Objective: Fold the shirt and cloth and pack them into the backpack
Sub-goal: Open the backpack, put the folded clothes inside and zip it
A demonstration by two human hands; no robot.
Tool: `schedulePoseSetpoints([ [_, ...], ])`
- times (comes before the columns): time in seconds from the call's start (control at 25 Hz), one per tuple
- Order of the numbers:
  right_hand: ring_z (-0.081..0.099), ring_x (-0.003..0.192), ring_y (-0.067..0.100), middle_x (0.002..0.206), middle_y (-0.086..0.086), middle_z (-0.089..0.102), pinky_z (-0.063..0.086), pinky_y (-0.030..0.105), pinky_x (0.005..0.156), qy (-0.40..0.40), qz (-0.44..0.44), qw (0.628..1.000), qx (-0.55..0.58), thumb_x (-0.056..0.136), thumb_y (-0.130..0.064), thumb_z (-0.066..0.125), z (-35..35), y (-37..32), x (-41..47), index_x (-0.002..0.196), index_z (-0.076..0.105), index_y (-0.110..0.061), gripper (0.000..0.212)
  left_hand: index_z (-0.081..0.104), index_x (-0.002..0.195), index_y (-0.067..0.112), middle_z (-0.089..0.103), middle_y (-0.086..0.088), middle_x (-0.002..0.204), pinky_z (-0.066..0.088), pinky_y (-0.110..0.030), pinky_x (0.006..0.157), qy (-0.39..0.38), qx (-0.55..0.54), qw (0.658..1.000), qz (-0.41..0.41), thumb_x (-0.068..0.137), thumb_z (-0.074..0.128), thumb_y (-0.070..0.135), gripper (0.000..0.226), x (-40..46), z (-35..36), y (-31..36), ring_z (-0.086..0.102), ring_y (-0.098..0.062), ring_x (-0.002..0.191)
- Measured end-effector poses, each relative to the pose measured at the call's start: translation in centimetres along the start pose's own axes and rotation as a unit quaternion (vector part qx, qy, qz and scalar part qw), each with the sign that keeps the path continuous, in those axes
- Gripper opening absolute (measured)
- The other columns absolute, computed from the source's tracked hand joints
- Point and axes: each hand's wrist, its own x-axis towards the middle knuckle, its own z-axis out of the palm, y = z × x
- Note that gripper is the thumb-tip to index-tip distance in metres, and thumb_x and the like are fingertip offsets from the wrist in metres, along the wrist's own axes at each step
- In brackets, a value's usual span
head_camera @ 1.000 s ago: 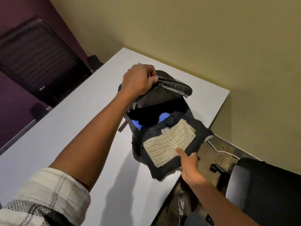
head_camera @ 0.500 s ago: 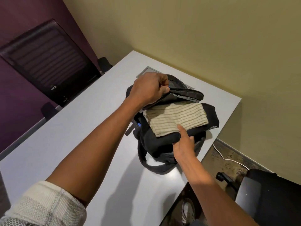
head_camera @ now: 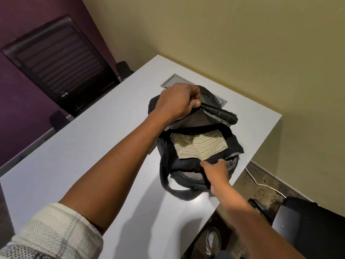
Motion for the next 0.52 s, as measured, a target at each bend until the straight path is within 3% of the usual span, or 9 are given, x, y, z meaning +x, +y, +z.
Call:
schedulePoseSetpoints([
  [0.04,0.049,0.126,0.028,0.142,0.008,0.048,0.044,0.035,0.094,0.007,-0.127,0.987,-0.101,0.084,-0.023,0.074,-0.9,0.8,-1.3,0.149,0.034,-0.009,0.078,0.063,0.087,0.029,0.068,0.01,0.09,0.039,-0.031,0.068,-0.003,-0.001,1.0,0.003,0.091,0.068,0.038,0.011,0.1,-0.1,0.0,0.059,-0.017,0.082],
  [0.08,0.038,0.139,0.025,0.15,0.005,0.039,0.038,0.036,0.108,0.024,-0.274,0.939,-0.206,0.085,-0.022,0.075,-1.3,1.4,-2.4,0.153,0.03,-0.013,0.081,0.064,0.088,0.029,0.068,0.01,0.091,0.039,-0.031,0.068,-0.008,0.0,1.0,0.008,0.091,0.069,0.037,0.01,0.2,-0.2,0.0,0.059,-0.017,0.084],
  [0.12,0.026,0.148,0.026,0.158,0.004,0.03,0.028,0.041,0.118,0.018,-0.392,0.865,-0.311,0.085,-0.025,0.076,-1.4,1.5,-2.5,0.155,0.025,-0.017,0.087,0.064,0.088,0.029,0.068,0.01,0.091,0.039,-0.031,0.069,-0.012,-0.001,1.0,0.012,0.091,0.069,0.037,0.01,0.3,-0.3,-0.1,0.06,-0.017,0.084],
  [0.16,0.015,0.152,0.029,0.164,0.004,0.02,0.019,0.05,0.122,-0.004,-0.457,0.789,-0.411,0.085,-0.029,0.076,-1.0,1.4,-1.5,0.158,0.02,-0.021,0.093,0.064,0.088,0.03,0.068,0.011,0.091,0.04,-0.032,0.069,-0.014,-0.005,1.0,0.015,0.091,0.07,0.036,0.009,0.3,-0.3,-0.1,0.06,-0.016,0.085],
  [0.2,0.007,0.154,0.034,0.167,0.006,0.012,0.011,0.059,0.122,-0.041,-0.475,0.729,-0.492,0.085,-0.033,0.076,-0.2,1.4,0.2,0.159,0.015,-0.025,0.097,0.064,0.088,0.03,0.068,0.011,0.09,0.042,-0.032,0.069,-0.014,-0.01,1.0,0.017,0.091,0.07,0.035,0.009,0.3,-0.2,-0.2,0.06,-0.016,0.084],
  [0.24,0.002,0.153,0.038,0.167,0.009,0.008,0.005,0.065,0.12,-0.076,-0.463,0.697,-0.542,0.085,-0.034,0.075,0.6,1.1,1.9,0.159,0.012,-0.028,0.098,0.064,0.088,0.029,0.068,0.01,0.089,0.043,-0.032,0.07,-0.016,-0.015,1.0,0.018,0.091,0.07,0.035,0.009,0.3,-0.1,-0.3,0.06,-0.016,0.083],
  [0.32,0.006,0.152,0.042,0.163,0.013,0.019,0.002,0.069,0.116,-0.11,-0.446,0.652,-0.604,0.083,-0.029,0.077,1.9,0.6,4.8,0.157,0.019,-0.03,0.094,0.066,0.087,0.026,0.067,0.008,0.086,0.046,-0.032,0.07,-0.024,-0.033,0.999,0.024,0.091,0.071,0.033,0.009,0.4,-0.1,-0.6,0.06,-0.016,0.081],
  [0.44,0.038,0.139,0.045,0.142,0.015,0.047,0.022,0.073,0.109,-0.114,-0.449,0.602,-0.651,0.069,-0.023,0.086,3.0,-0.1,6.5,0.148,0.029,-0.031,0.097,0.067,0.085,0.02,0.069,0.004,0.083,0.047,-0.033,0.071,-0.039,-0.071,0.996,0.043,0.09,0.072,0.028,0.01,0.6,-0.8,-1.3,0.062,-0.018,0.081],
  [0.52,0.053,0.122,0.043,0.125,0.015,0.057,0.033,0.073,0.104,-0.114,-0.475,0.588,-0.645,0.066,-0.017,0.084,3.3,-0.6,7.6,0.14,0.043,-0.029,0.086,0.067,0.084,0.019,0.069,0.003,0.081,0.047,-0.033,0.072,-0.051,-0.077,0.994,0.062,0.088,0.072,0.027,0.01,0.8,-1.5,-1.7,0.061,-0.019,0.081],
])
